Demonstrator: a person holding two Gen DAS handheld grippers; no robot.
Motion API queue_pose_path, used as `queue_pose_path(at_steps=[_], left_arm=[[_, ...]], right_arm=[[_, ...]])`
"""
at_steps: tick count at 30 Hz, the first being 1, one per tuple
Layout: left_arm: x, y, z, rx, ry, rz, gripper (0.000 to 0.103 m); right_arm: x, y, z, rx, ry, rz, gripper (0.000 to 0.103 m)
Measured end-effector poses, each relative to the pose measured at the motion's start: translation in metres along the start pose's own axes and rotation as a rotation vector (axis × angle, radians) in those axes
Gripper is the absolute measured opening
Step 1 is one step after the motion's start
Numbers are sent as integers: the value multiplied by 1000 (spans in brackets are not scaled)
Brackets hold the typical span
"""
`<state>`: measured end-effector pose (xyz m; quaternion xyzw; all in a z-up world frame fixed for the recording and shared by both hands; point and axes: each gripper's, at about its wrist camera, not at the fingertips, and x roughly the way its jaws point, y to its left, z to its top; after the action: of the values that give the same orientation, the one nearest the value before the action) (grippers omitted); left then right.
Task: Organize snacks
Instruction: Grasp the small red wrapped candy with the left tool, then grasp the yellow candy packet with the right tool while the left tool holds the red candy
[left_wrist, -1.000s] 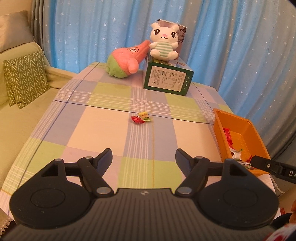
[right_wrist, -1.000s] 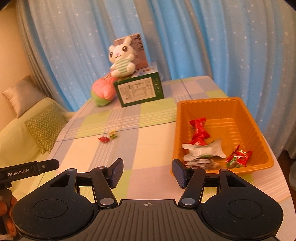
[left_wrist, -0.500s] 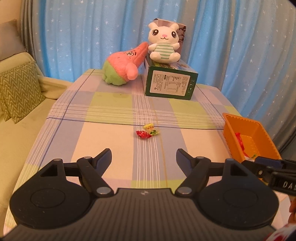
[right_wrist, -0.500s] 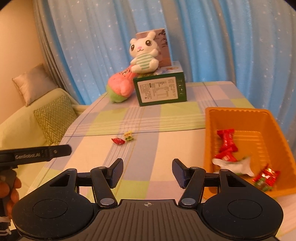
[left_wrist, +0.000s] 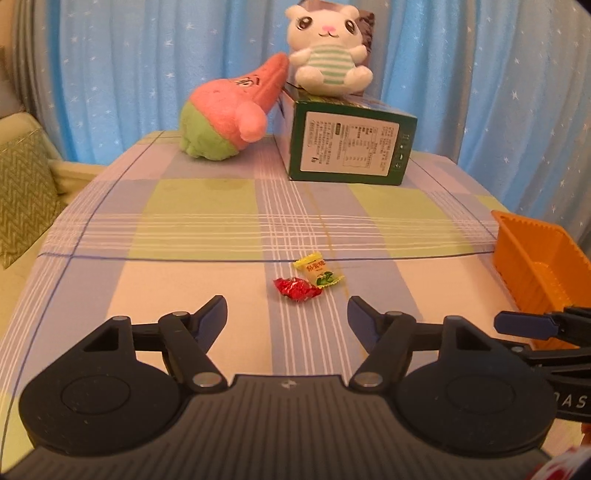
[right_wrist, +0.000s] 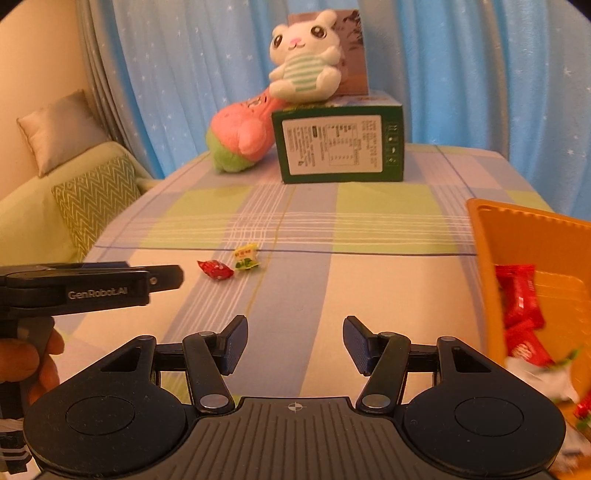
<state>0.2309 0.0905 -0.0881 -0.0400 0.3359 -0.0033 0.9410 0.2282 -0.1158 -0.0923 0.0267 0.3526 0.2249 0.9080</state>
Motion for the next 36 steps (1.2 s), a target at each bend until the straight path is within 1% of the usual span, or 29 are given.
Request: queue_pose_path(at_steps=[1,3,5,11,13,17,19,24,25,30,34,35,36], left_arm=[[6,0,1,11,1,-9,68],[15,1,5,28,-2,-27,60],[25,2,7,47,-5,-41,57],[53,4,5,83,35,-73,56],[59,5,4,86,40,-77,53],[68,6,4,76,32,-84,41],[71,7,3,63,34,-92,40],[74,9,4,47,33,-108,25],[73,10,5,37,37,-109,24],[69,16,8,25,50,-67,22],[62,27,12,1,28,-15,22],[60,30,13,-9,21,-2,22],[58,34,14,-21,16,10,22]], right_arm=[[6,0,0,-1,1,4,58],[14,1,1,-10,2,6,58],[23,1,1,-17,3,9,58],[43,-5,2,-5,10,-8,58],[47,-6,2,1,10,-15,58],[54,-8,3,4,7,-21,58],[57,-9,4,6,8,-24,58],[59,-9,4,8,2,-27,58],[59,-9,5,8,0,-26,58],[62,-4,10,-2,-7,-10,57],[70,6,17,-28,-12,27,57],[73,9,19,-39,-17,38,55],[77,13,22,-53,-20,49,51]])
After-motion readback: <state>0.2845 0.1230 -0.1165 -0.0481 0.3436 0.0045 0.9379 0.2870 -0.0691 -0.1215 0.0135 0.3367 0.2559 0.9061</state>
